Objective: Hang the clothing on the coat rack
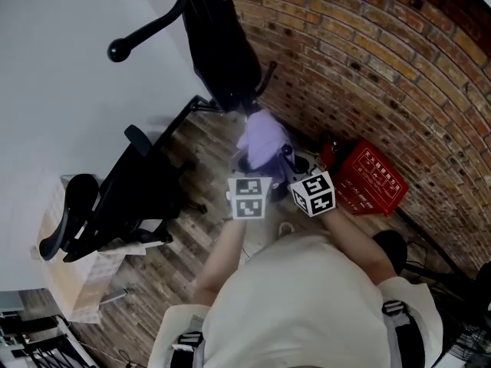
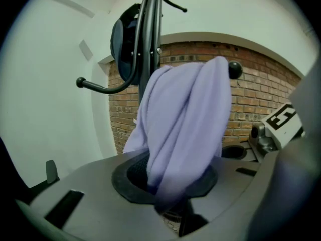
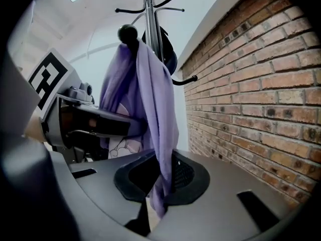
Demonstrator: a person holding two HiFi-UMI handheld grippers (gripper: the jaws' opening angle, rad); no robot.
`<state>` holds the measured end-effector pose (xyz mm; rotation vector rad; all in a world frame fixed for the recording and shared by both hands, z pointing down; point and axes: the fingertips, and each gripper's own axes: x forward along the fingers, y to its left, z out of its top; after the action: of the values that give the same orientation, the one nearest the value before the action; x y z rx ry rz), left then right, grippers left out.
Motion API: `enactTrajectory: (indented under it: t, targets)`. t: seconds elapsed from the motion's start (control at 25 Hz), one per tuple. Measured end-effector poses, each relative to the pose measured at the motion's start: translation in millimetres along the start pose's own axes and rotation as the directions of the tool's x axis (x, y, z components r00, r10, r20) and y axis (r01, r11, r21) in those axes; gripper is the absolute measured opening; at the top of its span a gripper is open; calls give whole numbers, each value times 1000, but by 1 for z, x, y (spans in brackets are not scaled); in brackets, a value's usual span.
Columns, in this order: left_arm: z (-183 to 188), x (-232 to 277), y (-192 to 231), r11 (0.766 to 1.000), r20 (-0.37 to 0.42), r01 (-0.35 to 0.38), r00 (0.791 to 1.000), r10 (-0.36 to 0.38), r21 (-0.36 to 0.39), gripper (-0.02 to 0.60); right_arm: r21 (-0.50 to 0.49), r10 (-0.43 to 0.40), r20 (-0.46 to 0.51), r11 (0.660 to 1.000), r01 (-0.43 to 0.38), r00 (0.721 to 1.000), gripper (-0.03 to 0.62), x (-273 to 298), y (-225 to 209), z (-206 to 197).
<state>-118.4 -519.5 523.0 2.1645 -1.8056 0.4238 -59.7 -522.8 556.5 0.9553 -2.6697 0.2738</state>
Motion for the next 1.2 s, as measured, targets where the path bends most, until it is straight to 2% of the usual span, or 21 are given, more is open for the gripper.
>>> enactTrajectory:
  t: [0.24, 0.52, 0.56, 0.68, 0.84, 0.92, 1.2]
  targets:
    - [-3, 0, -10, 1000, -12, 25, 1000, -25, -3, 83, 15, 17, 2, 1000, -17, 1000, 18, 2, 17, -2]
    - [-4, -4, -11, 1000, -17, 19, 1000, -18, 25, 84, 22, 0, -9, 1000, 0, 1000, 18, -3, 17, -3]
    - [-4, -5, -10, 1000, -18, 22, 1000, -21, 22, 95, 24, -2, -13, 1000, 2, 1000, 22, -4, 17, -4]
    - [-3, -13, -8, 999, -14, 40, 999, -40, 3, 179, 32, -7, -22, 999, 8, 1000, 96, -10, 18, -3]
    - [0, -29, -9, 998, 18, 65, 998, -64, -12, 271, 45, -33, -13, 998, 33, 999, 140, -24, 16, 0]
    - [2, -39, -8, 998, 38, 65, 997, -65, -15, 291, 50, -53, -5, 997, 53, 999, 144, -31, 15, 2]
    - [5, -81, 0, 998, 90, 43, 995, -39, -50, 295, 67, -138, 47, 989, 135, 989, 152, -69, 17, 12]
